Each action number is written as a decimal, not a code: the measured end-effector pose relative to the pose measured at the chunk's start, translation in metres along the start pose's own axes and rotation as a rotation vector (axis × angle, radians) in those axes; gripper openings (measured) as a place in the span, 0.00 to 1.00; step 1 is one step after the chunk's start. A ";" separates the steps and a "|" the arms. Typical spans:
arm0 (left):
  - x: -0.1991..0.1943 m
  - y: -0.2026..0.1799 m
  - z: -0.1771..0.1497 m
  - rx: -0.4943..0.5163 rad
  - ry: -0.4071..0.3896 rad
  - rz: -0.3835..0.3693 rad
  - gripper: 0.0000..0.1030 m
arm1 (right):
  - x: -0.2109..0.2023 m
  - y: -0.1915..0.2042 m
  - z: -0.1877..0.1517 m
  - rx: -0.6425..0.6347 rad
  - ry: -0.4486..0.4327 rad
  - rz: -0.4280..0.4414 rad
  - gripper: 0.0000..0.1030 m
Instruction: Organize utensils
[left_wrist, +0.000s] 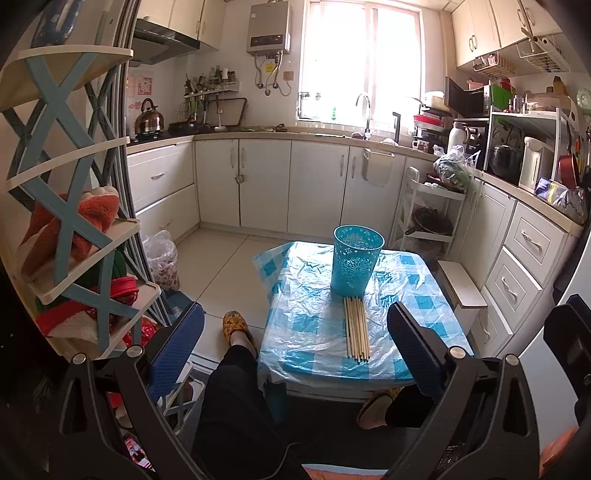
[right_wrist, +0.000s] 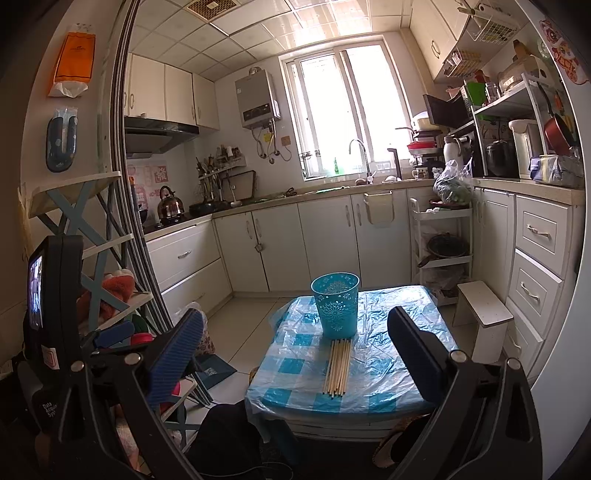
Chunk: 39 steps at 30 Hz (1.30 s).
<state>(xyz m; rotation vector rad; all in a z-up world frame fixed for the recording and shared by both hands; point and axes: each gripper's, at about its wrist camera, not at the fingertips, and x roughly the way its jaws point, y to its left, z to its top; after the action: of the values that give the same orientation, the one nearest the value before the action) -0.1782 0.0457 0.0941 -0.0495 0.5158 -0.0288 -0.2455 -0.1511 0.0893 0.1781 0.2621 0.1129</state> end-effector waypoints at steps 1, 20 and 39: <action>0.000 0.000 0.000 0.000 -0.001 0.000 0.93 | -0.001 0.000 0.000 0.000 -0.001 0.001 0.93; 0.000 -0.002 -0.001 0.000 -0.004 0.001 0.93 | 0.001 0.002 0.001 0.002 0.007 0.002 0.93; 0.047 -0.014 0.009 0.007 0.050 -0.010 0.93 | 0.038 -0.012 -0.002 0.047 0.144 -0.020 0.93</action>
<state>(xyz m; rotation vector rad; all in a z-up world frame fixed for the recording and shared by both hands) -0.1333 0.0301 0.0794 -0.0451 0.5656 -0.0418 -0.2088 -0.1573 0.0757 0.2140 0.4105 0.1000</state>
